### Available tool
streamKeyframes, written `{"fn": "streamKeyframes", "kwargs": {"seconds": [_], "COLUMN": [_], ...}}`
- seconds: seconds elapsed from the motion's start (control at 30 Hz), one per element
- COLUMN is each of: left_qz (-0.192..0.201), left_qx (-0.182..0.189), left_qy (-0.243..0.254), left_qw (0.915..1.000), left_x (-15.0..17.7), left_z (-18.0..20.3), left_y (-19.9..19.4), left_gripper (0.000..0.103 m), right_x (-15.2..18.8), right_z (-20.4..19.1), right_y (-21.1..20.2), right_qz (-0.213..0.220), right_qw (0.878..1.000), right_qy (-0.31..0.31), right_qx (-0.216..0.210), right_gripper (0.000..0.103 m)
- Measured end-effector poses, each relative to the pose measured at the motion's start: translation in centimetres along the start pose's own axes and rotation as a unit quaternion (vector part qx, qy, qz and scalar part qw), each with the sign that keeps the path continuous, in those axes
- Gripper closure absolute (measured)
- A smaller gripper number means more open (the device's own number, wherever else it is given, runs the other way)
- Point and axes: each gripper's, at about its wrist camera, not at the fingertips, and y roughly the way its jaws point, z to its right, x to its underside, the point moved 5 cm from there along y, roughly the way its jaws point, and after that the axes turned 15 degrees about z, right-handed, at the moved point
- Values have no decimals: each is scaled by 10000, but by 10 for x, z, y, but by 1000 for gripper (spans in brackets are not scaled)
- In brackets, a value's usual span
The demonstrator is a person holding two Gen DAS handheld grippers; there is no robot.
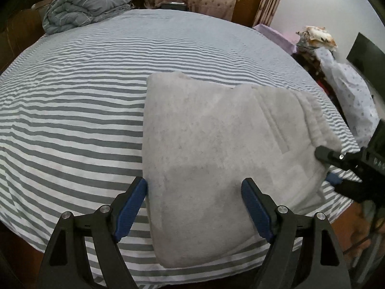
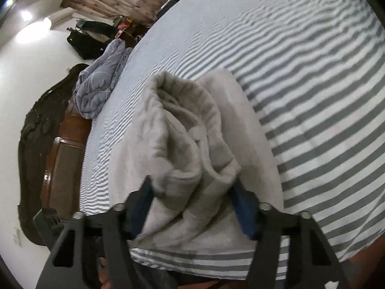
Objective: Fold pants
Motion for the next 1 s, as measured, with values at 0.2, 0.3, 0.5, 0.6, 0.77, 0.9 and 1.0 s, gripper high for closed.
{"fn": "streamKeyframes", "kwargs": {"seconds": [0.2, 0.3, 0.5, 0.6, 0.77, 0.9, 1.0], "left_qz": [-9, 13, 32, -80, -309, -398, -313], "left_qx": [-21, 20, 63, 51, 23, 34, 13], "left_qy": [140, 200, 238, 196, 158, -110, -11], "left_qw": [9999, 9998, 9997, 9998, 9994, 9991, 9995], "left_x": [-2, -4, -6, -3, 11, 16, 12], "left_z": [6, 8, 10, 7, 4, -2, -1], "left_y": [-3, -6, -8, -1, 18, 25, 19], "left_gripper": [22, 22, 22, 22, 17, 13, 13], "right_x": [-2, -3, -6, -6, 0, 1, -1], "right_z": [-15, -18, 1, 25, 42, 48, 42], "right_y": [-21, -34, -46, -40, -28, -31, -38], "right_qz": [303, 434, 546, 472, 238, 120, 99], "right_qw": [9981, 9974, 9960, 9959, 9967, 9974, 9969], "right_qy": [-426, -460, -377, -191, 13, -16, -267], "right_qx": [327, 353, 602, 752, 776, 713, 734], "right_gripper": [63, 67, 69, 69, 64, 55, 41]}}
